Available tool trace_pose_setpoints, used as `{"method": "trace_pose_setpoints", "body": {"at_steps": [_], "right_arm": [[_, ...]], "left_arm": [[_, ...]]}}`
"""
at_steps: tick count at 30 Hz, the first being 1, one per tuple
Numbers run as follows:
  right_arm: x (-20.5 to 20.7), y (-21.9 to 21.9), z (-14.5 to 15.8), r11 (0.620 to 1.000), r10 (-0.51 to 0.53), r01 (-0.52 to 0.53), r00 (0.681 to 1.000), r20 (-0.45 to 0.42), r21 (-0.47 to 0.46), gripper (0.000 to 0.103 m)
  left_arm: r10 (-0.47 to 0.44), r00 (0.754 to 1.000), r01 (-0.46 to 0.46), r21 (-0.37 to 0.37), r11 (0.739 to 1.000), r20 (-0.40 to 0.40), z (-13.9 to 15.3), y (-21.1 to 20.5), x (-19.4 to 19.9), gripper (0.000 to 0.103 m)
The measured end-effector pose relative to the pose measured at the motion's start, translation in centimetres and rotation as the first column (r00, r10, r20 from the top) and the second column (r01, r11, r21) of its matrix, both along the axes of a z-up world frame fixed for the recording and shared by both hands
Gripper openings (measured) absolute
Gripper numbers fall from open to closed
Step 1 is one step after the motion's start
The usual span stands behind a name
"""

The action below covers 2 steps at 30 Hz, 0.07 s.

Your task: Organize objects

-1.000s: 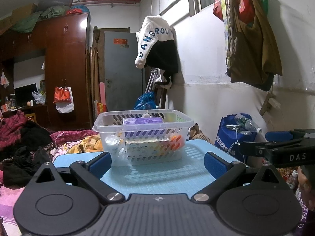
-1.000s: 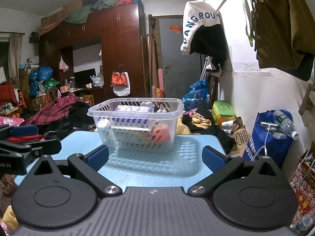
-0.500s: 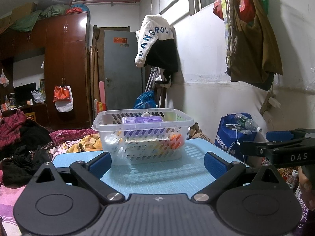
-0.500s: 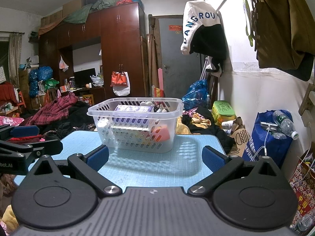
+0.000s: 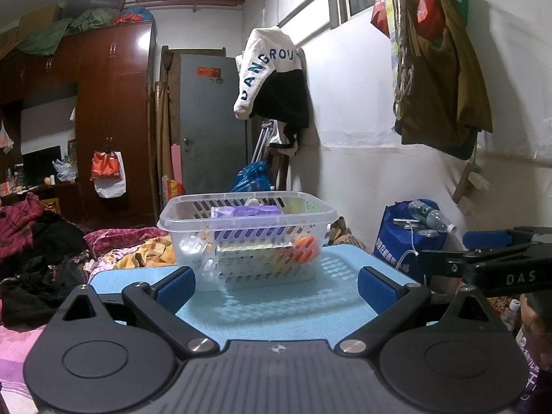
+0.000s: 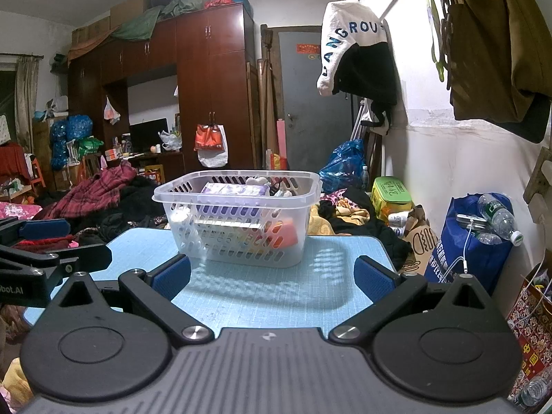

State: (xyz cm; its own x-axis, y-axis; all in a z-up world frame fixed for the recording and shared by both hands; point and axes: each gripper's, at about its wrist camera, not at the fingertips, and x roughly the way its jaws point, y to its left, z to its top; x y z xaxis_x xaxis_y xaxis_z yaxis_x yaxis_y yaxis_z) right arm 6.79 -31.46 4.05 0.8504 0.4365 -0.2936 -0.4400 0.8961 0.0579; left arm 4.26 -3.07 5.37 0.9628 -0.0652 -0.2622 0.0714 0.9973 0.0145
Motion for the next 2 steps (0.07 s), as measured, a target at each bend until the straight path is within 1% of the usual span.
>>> {"method": "trace_pose_setpoints", "body": {"at_steps": [2], "right_arm": [[0.03,0.0,-0.03,1.0,0.0,0.0,1.0,0.0,0.0,0.103]], "left_arm": [[0.002,1.0,-0.002,-0.002,1.0,0.003,-0.02,0.04,0.03,0.101]]}}
